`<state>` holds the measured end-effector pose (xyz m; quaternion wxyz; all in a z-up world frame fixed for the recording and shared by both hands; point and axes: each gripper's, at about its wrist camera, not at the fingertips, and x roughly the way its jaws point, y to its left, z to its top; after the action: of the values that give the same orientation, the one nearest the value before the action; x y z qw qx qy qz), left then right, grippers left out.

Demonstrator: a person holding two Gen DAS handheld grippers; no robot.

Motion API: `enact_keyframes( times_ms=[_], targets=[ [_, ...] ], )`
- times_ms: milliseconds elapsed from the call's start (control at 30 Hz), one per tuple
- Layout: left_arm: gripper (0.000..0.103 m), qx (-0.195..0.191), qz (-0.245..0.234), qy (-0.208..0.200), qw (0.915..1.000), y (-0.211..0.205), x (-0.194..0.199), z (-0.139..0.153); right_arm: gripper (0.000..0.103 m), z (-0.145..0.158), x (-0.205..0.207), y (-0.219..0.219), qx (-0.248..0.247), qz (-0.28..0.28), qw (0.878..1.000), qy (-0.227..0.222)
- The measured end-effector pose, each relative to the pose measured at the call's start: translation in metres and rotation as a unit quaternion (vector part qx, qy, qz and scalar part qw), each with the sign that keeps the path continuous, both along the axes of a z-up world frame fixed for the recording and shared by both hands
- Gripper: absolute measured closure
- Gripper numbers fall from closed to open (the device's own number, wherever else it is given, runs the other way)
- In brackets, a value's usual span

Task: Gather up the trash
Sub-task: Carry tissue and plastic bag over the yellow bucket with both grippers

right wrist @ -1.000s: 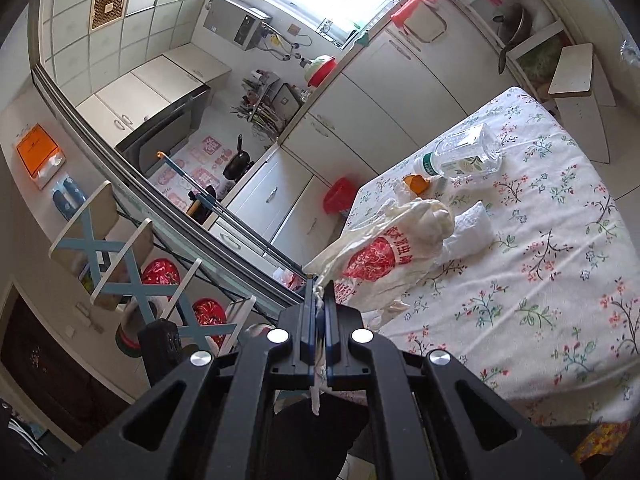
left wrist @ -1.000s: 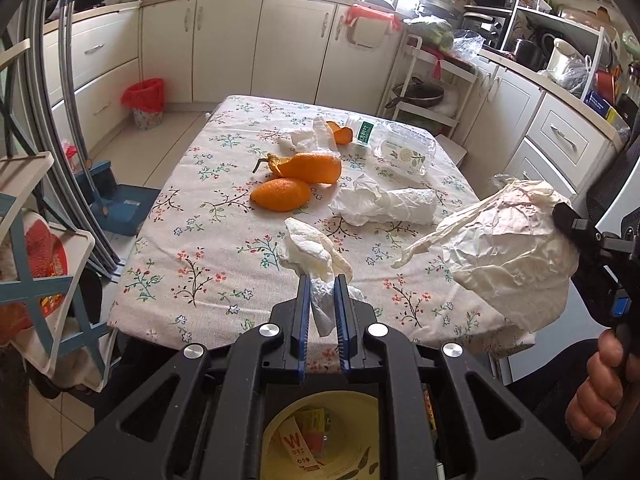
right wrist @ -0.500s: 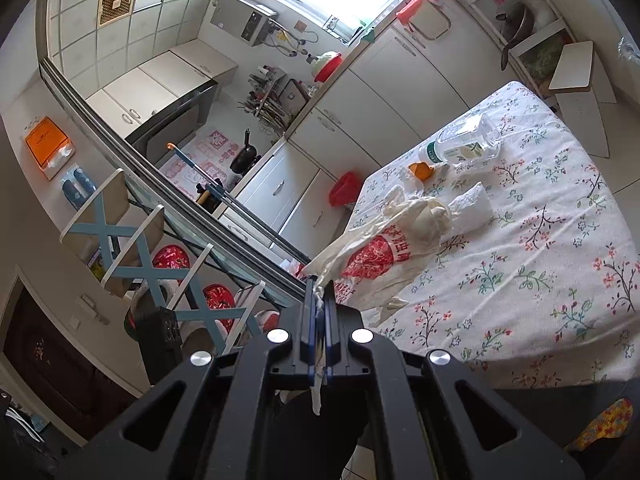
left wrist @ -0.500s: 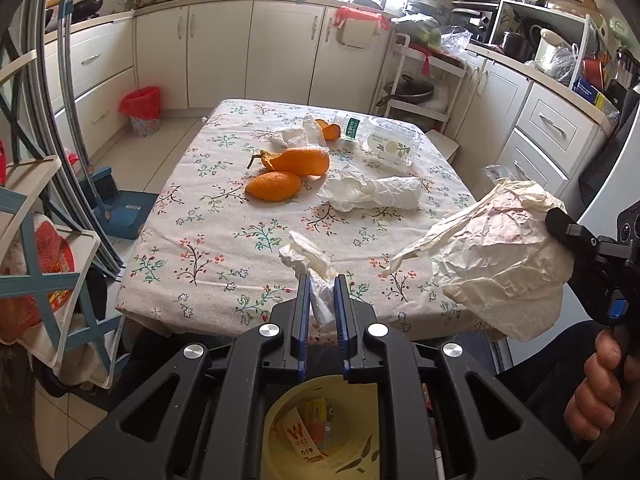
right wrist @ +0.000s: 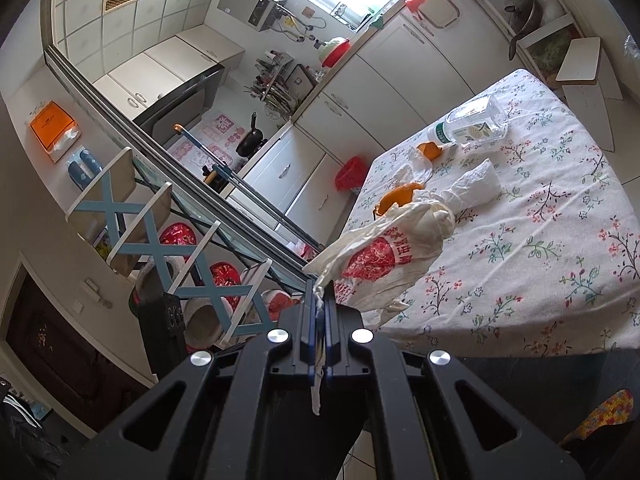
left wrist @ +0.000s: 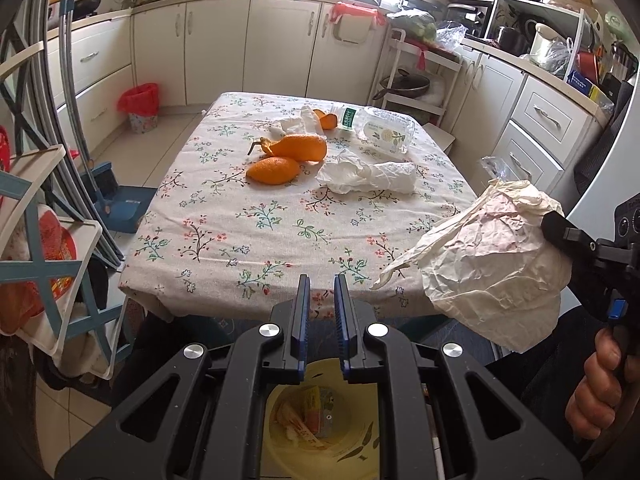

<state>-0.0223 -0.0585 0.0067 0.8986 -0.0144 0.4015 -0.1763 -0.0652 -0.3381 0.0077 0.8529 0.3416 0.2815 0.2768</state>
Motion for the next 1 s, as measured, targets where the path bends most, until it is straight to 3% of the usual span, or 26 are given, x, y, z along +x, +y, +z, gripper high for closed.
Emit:
enact_keyframes(
  times_ms=[200,433,600,767,833,900,933,1000],
  targets=[
    [0.092,0.003,0.012,0.011,0.9999,0.013,-0.003,-0.007,0.099,-0.002,-0.005,0.008,-0.011,0.018,1.0,0.005],
    [0.092,0.009,0.009,0.022,0.9997,0.018,-0.011,-0.017,0.099,-0.021,-0.001,0.041,-0.08,0.076,0.992,0.057],
    [0.092,0.009,0.007,0.028,0.9996,0.02,-0.016,-0.021,0.099,-0.043,0.0,0.076,-0.166,0.13,0.971,0.108],
    [0.092,0.008,0.007,0.034,0.9994,0.024,-0.019,-0.023,0.097,-0.068,-0.003,0.105,-0.24,0.176,0.942,0.156],
    [0.092,0.007,0.008,0.036,0.9993,0.024,-0.021,-0.024,0.09,-0.077,-0.006,0.11,-0.265,0.178,0.932,0.171],
    [0.091,0.006,0.007,0.038,0.9992,0.025,-0.022,-0.023,0.061,-0.081,-0.007,0.111,-0.278,0.177,0.927,0.18],
    [0.091,0.006,0.008,0.037,0.9993,0.025,-0.023,-0.023,0.055,-0.081,-0.007,0.111,-0.283,0.173,0.926,0.181],
    [0.091,0.003,0.007,0.038,0.9992,0.026,-0.024,-0.023,0.054,-0.081,-0.008,0.111,-0.286,0.17,0.926,0.18]
  ],
)
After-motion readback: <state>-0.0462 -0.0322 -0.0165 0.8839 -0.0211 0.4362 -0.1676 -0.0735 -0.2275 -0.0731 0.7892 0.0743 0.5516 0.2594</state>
